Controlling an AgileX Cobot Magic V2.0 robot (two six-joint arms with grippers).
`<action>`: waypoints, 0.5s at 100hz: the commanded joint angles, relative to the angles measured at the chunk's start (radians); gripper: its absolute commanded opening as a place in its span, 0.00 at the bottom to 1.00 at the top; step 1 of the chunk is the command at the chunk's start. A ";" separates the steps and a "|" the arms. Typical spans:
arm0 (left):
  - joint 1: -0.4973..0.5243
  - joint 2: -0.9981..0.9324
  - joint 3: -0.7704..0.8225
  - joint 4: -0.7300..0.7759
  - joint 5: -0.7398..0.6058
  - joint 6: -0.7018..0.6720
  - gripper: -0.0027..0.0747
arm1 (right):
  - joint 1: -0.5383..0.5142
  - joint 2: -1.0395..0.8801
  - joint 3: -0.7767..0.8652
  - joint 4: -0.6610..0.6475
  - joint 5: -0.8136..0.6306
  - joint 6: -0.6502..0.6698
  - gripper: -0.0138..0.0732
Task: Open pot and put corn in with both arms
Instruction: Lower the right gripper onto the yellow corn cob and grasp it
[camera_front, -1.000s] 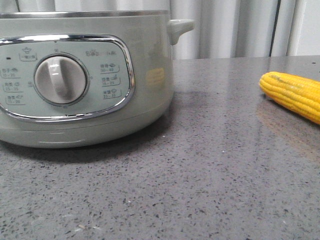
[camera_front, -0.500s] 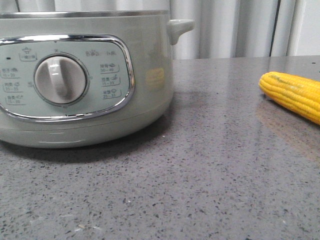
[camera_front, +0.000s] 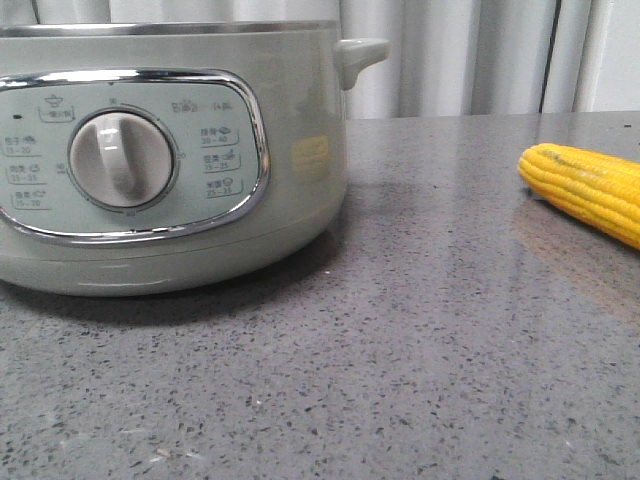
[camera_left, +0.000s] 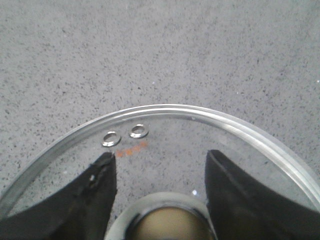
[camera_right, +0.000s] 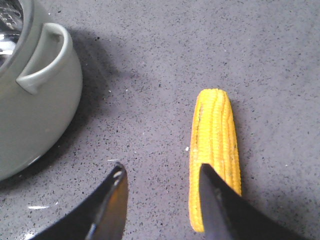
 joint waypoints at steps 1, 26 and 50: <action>0.003 -0.015 -0.034 -0.007 -0.065 0.000 0.47 | -0.003 -0.006 -0.034 0.003 -0.043 -0.010 0.48; -0.049 -0.118 -0.034 -0.017 -0.103 0.000 0.47 | -0.003 0.002 -0.034 0.003 -0.034 -0.010 0.48; -0.180 -0.348 -0.034 -0.017 -0.068 0.000 0.47 | -0.003 0.098 -0.034 0.003 -0.017 -0.010 0.48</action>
